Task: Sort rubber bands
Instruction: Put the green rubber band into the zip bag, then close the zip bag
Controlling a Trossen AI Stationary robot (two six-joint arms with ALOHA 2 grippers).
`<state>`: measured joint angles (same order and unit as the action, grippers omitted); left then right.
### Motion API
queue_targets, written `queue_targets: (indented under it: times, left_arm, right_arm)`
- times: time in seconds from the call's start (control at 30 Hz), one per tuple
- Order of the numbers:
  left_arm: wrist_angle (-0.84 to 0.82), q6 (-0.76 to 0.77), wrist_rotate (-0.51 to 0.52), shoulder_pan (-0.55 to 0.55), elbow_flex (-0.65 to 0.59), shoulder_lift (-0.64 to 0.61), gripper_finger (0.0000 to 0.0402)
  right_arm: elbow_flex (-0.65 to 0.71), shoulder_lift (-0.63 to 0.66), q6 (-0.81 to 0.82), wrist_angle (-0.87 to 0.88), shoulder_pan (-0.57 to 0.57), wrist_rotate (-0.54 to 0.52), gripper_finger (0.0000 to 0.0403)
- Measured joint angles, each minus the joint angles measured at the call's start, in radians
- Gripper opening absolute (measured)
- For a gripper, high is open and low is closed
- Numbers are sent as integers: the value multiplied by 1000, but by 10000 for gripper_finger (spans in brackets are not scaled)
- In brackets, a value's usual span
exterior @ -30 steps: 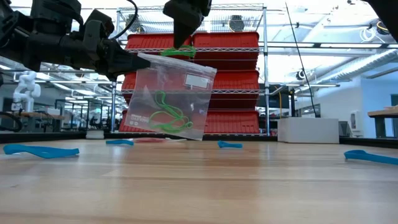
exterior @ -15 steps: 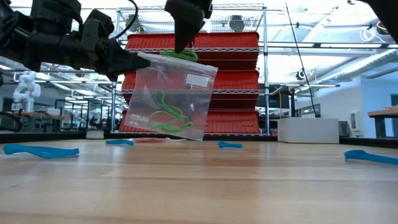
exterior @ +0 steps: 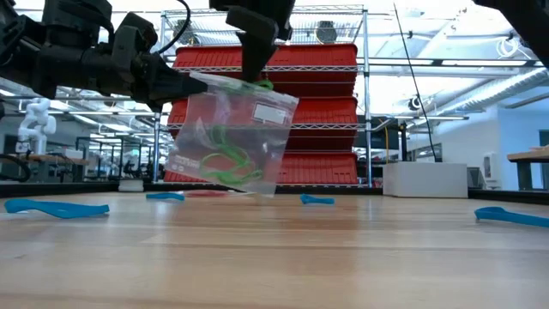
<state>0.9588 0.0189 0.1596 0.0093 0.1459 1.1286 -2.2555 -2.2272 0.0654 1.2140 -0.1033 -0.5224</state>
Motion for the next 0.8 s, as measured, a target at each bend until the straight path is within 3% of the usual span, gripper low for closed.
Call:
queue_targets:
  times: [0.27,0.63,0.8]
  left_arm:
    - [0,0,0,0,0,0,0]
    - [0,0,0,0,1,0,0]
    - [2,0,0,0,2,0,0]
  right_arm:
    - [0,0,-11,-37,5,88,14]
    - [-23,35,-51,-58,-18,79,155]
    - [-37,87,-41,-30,-35,76,192]
